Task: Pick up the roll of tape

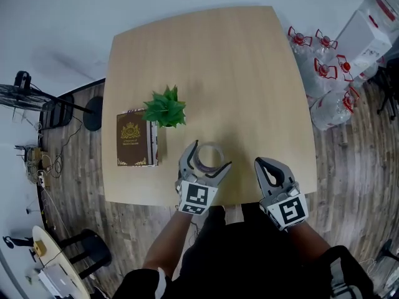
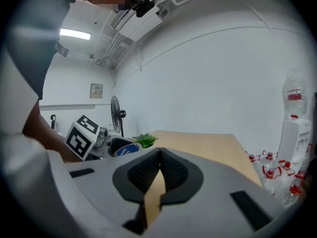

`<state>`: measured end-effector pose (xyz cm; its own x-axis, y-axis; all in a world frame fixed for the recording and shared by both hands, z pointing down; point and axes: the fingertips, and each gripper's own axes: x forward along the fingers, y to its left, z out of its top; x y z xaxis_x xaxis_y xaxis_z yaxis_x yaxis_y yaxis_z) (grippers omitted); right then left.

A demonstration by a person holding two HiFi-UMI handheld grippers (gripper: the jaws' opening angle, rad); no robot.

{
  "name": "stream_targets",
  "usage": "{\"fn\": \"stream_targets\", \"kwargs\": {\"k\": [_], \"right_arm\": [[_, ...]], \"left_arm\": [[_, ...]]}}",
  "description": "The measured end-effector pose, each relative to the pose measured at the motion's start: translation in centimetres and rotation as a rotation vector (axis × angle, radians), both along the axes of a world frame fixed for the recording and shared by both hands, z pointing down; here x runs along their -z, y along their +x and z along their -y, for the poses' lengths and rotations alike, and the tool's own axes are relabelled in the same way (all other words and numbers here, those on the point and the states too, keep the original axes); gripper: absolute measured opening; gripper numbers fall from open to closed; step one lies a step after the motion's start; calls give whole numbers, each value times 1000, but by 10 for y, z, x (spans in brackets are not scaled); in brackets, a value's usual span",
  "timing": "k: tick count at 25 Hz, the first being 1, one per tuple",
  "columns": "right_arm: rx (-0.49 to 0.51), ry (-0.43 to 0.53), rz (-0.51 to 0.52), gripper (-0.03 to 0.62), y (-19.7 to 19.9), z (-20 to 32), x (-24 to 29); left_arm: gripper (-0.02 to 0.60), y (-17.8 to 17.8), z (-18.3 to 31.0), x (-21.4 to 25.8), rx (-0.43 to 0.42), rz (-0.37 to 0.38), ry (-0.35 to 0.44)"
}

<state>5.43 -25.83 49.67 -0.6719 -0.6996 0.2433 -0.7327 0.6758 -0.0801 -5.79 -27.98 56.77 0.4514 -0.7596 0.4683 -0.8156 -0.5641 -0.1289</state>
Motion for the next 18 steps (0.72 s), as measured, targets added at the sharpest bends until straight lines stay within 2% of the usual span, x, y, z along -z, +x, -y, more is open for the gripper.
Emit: {"fn": "stream_targets", "kwargs": {"k": [5, 9, 13, 18], "right_arm": [[11, 33, -14, -5, -4, 6, 7], [39, 151, -26, -5, -16, 18, 38], [18, 191, -11, -5, -15, 30, 68], [19, 263, -3, -5, -17, 37, 103]], "left_arm": [[511, -10, 4, 57, 54, -55, 95], [511, -20, 0, 96, 105, -83, 172], [511, -23, -3, 132, 142, -122, 244], [511, -28, -8, 163, 147, -68, 349]]}}
